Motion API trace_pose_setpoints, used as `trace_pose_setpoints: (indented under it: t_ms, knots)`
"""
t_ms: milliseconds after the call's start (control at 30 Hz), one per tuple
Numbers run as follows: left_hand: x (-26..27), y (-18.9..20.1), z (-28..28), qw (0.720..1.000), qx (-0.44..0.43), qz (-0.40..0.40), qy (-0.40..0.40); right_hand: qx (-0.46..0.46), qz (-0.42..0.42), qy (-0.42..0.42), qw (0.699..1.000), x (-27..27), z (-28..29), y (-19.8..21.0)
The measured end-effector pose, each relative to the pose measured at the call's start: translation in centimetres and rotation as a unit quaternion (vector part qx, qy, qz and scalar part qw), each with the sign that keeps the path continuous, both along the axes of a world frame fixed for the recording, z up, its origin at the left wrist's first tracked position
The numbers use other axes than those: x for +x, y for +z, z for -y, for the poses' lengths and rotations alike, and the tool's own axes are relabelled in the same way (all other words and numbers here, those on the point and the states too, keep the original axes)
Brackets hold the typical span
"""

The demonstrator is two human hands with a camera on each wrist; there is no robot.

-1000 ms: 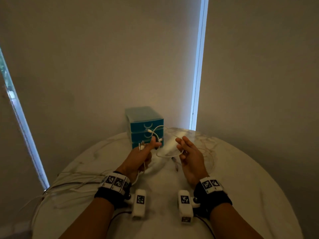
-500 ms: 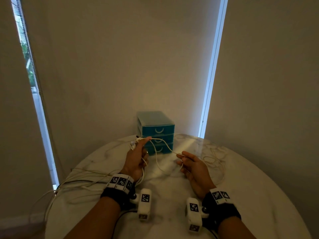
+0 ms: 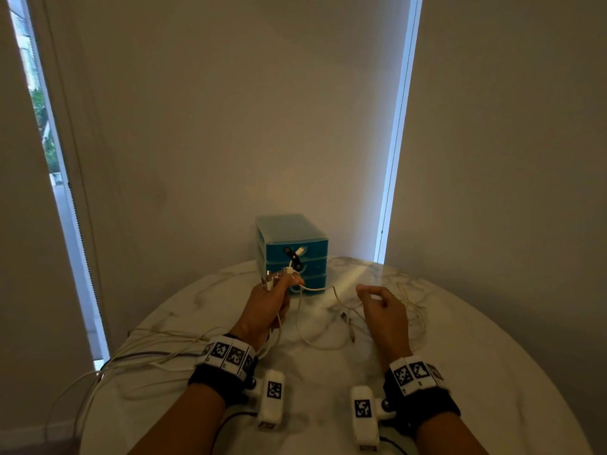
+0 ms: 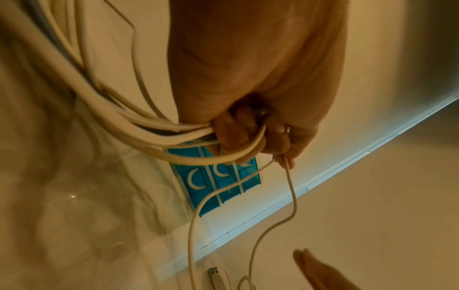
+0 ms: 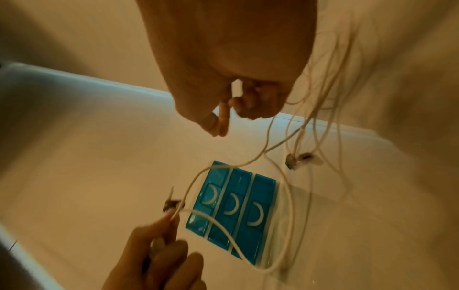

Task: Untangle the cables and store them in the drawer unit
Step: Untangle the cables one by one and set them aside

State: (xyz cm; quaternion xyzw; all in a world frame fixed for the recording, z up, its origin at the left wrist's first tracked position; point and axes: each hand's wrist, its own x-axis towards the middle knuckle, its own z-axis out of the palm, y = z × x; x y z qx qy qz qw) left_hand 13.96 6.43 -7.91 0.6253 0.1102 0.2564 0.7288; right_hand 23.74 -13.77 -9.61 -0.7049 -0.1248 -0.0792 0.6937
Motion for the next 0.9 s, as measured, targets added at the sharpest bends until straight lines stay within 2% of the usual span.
trace_pose_setpoints:
  t_ms: [133, 200, 300, 367, 433, 500, 600, 700, 733, 800, 900]
  knots:
    - [-0.3, 0.2, 0.4, 0.998, 0.058, -0.015, -0.033, 0.007, 0.144, 0.085, 0.986, -1.6, -0.9, 1.2]
    - [-0.6, 0.3, 0.7, 0.994, 0.102, -0.022, -0.043, -0.016, 0.169, 0.131, 0.977, -1.9, -1.6, 1.1]
    - [-1.0, 0.4, 1.2, 0.986, 0.149, -0.048, -0.059, -0.041, 0.178, 0.145, 0.972, -1.9, -2.1, 0.6]
    - [-1.2, 0.4, 1.5, 0.98, 0.173, -0.054, -0.077, -0.06, 0.133, 0.158, 0.977, -1.8, -2.3, 0.1]
    - [-1.3, 0.5, 1.7, 0.976, 0.195, -0.059, -0.082, -0.058, 0.05, 0.2, 0.977, -2.0, -2.4, -0.2]
    - [-1.3, 0.6, 1.8, 0.974, 0.204, -0.063, -0.078, -0.043, 0.023, 0.222, 0.974, -2.4, -2.4, -0.1]
    - [-1.2, 0.7, 1.7, 0.982, 0.175, -0.053, -0.056, 0.032, 0.026, 0.157, 0.987, -2.5, -1.9, 0.7]
    - [-1.0, 0.7, 1.5, 0.985, 0.166, -0.026, -0.041, 0.13, -0.017, 0.112, 0.985, -2.4, -1.2, 1.3]
    - [-1.0, 0.8, 1.6, 0.984, 0.173, -0.012, -0.041, 0.12, -0.032, 0.11, 0.986, -2.5, -1.2, 1.4]
    - [-0.9, 0.8, 1.9, 0.982, 0.183, 0.005, -0.035, 0.042, -0.055, 0.143, 0.987, -2.9, -1.4, 1.5]
    - [-0.9, 0.8, 1.7, 0.983, 0.185, 0.006, -0.007, -0.034, -0.078, 0.281, 0.956, -3.5, -2.2, 2.0]
